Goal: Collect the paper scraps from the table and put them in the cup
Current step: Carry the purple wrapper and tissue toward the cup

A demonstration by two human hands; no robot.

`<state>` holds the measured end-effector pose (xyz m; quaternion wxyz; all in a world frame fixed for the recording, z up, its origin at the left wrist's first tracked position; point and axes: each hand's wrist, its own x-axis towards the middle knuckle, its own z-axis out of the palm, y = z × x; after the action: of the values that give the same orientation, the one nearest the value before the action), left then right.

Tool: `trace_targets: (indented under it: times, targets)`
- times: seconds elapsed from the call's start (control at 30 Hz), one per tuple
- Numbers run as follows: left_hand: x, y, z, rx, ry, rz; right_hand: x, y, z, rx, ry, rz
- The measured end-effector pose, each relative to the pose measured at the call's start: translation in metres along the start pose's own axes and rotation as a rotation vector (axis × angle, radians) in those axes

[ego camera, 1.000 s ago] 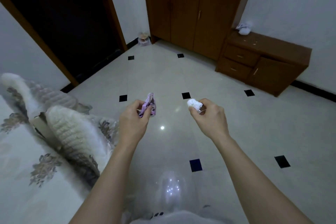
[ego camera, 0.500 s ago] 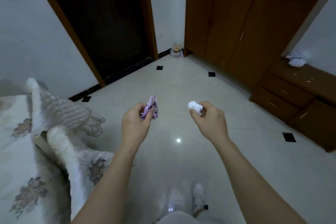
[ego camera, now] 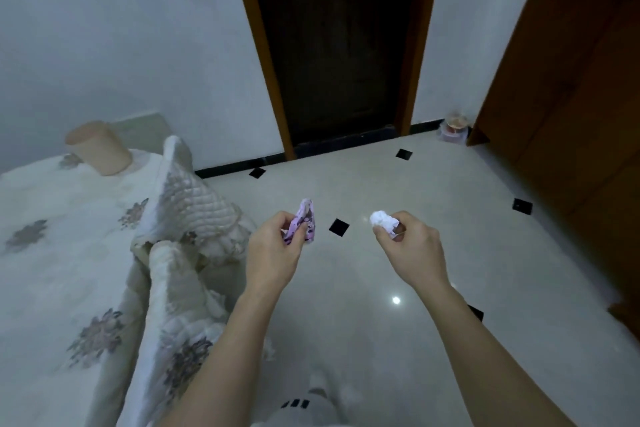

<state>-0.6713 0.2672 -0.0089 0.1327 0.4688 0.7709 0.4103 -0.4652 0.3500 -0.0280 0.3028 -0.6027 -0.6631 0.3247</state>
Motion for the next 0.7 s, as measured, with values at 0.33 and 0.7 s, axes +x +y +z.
trace_targets:
  times: [0.33, 0.7]
  targets:
    - [0.112, -0.051, -0.001, -0.004, 0.146, -0.134, 0.127, -0.053, 0.085, -0.055, -0.170, -0.149]
    - [0.324, -0.105, -0.028, 0.009, 0.218, -0.155, 0.303, -0.158, 0.192, -0.090, -0.201, -0.274]
